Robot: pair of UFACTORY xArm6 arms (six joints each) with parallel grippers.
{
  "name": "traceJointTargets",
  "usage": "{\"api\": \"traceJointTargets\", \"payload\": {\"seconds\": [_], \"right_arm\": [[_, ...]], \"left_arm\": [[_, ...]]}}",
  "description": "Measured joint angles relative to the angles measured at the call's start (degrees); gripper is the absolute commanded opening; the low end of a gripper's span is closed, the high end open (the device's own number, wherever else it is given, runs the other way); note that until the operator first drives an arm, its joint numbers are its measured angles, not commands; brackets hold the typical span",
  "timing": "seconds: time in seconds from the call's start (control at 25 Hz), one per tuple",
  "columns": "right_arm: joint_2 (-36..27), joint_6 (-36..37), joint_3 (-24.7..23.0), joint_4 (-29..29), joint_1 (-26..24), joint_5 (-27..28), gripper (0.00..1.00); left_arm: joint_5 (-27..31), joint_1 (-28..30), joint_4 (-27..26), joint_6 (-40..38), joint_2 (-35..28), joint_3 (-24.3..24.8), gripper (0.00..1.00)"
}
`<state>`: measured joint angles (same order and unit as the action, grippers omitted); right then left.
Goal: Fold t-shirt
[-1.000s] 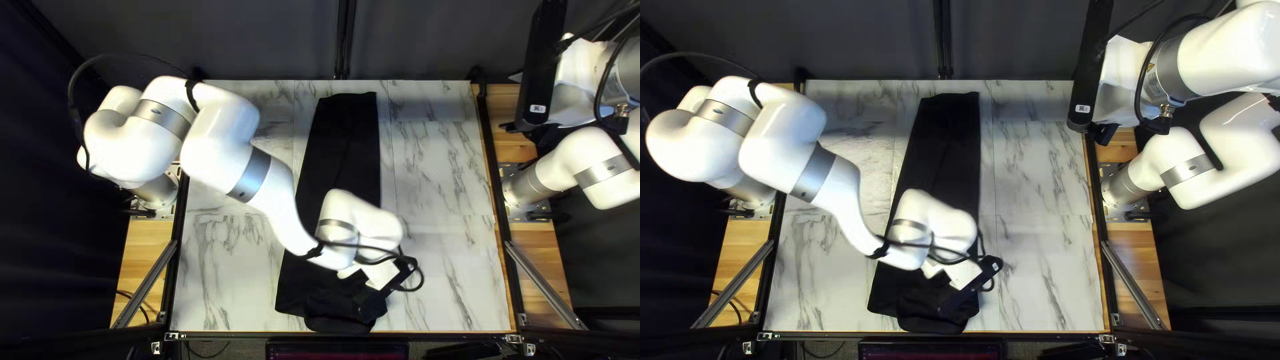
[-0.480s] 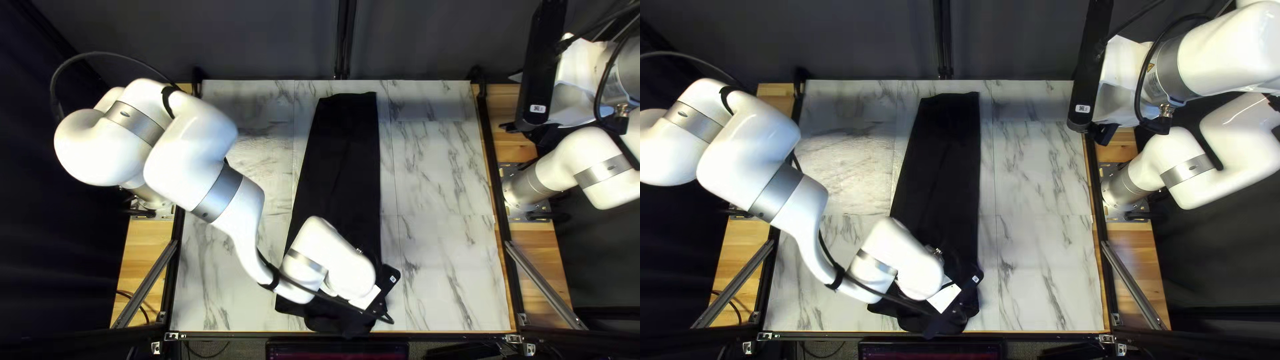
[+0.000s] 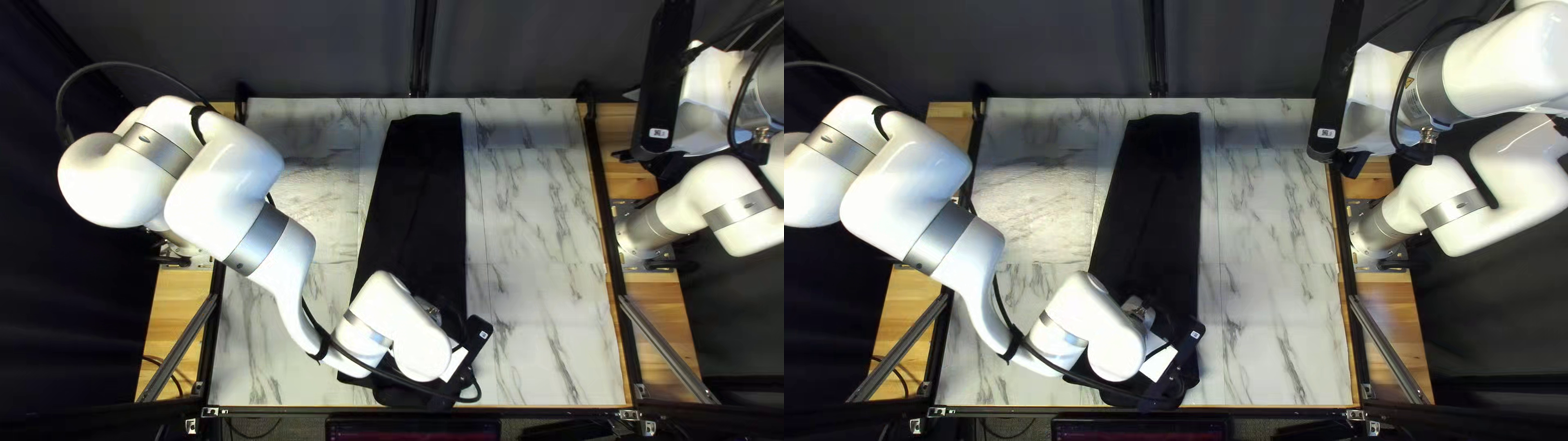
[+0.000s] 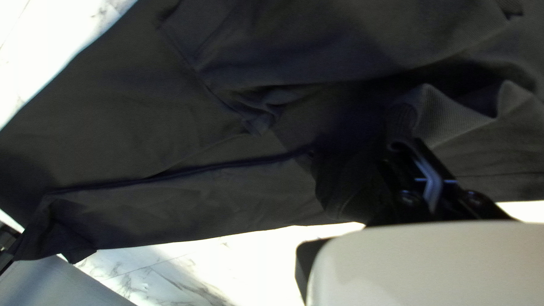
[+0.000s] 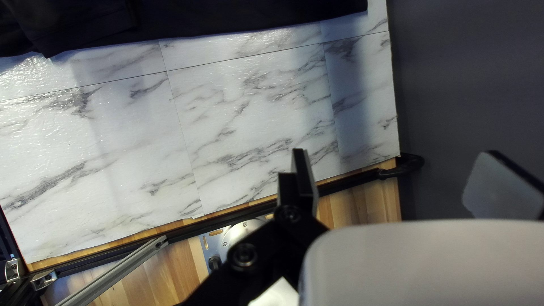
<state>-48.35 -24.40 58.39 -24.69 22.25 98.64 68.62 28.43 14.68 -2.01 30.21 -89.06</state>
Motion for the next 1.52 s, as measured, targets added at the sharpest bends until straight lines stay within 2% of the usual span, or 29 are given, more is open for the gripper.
{"api": "traceJointTargets", "payload": {"seconds": [0.28,0.4,0.52,0.68,0.72,0.76,0.8,0.84,0.88,0.96,1.0,1.04,1.36,1.52], "right_arm": [[0.0,0.0,0.0,0.0,0.0,0.0,1.0],[0.0,0.0,0.0,0.0,0.0,0.0,1.0],[0.0,0.0,0.0,0.0,0.0,0.0,1.0],[0.0,0.0,0.0,0.0,0.0,0.0,1.0],[0.0,0.0,0.0,0.0,0.0,0.0,1.0],[0.0,0.0,0.0,0.0,0.0,0.0,1.0],[0.0,0.0,0.0,0.0,0.0,0.0,1.0],[0.0,0.0,0.0,0.0,0.0,0.0,1.0],[0.0,0.0,0.0,0.0,0.0,0.0,1.0],[0.0,0.0,0.0,0.0,0.0,0.0,1.0],[0.0,0.0,0.0,0.0,0.0,0.0,1.0],[0.0,0.0,0.0,0.0,0.0,0.0,1.0],[0.0,0.0,0.0,0.0,0.0,0.0,1.0],[0.0,0.0,0.0,0.0,0.0,0.0,1.0]], "left_arm": [[3.23,1.12,-0.03,1.67,0.66,-2.59,0.0],[3.89,1.91,-0.57,2.43,1.12,-2.95,0.04],[3.94,2.5,-0.63,2.45,0.77,-1.6,0.06],[2.63,3.3,0.14,0.92,-1.03,2.88,0.09],[2.34,3.66,0.48,0.25,-1.49,3.86,0.18],[2.16,4.03,0.82,-0.37,-1.84,4.57,0.24],[2.01,4.33,1.1,-0.9,-2.11,5.2,0.37],[1.8,4.62,1.34,-1.38,-2.37,5.89,0.45],[1.5,4.91,1.5,-1.78,-2.61,6.61,0.47],[0.81,5.42,1.49,-2.27,-2.96,7.78,0.81],[0.54,5.55,1.35,-2.3,-3.02,8.11,0.93],[0.22,5.63,0.99,-2.1,-3.04,8.35,1.0],[-1.18,4.82,-4.54,3.23,-3.4,9.86,1.0],[2.0,4.58,-5.54,1.97,0.19,4.88,1.0]]}}
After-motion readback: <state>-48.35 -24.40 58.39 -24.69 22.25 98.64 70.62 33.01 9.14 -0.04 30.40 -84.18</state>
